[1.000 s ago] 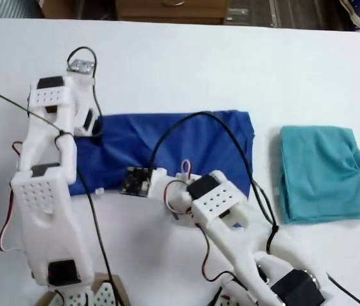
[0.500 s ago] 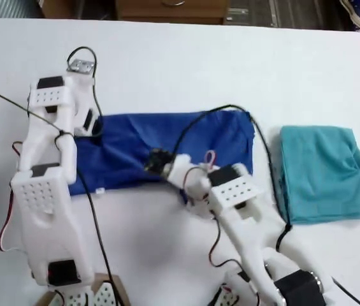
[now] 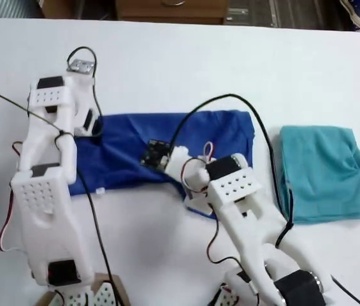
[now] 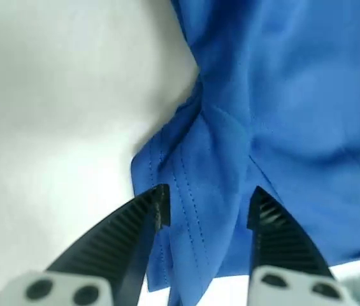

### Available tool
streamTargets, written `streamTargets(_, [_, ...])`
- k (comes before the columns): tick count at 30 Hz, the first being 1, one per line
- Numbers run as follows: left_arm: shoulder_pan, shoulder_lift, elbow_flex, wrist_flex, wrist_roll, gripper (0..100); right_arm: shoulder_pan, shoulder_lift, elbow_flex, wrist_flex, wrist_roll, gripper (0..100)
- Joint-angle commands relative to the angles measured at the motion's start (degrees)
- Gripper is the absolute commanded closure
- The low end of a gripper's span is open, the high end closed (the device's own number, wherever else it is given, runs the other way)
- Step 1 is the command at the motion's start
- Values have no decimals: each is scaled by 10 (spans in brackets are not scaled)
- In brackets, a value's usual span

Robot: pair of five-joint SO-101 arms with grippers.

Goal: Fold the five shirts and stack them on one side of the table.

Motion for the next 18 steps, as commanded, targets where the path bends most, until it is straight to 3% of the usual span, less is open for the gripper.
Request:
streamTargets(1, [7, 4, -10, -23, 4, 789, 19, -8, -10, -56, -4, 790])
streamTargets(18, [7, 4, -10, -23, 4, 789, -61, -29, 10, 29, -31, 790])
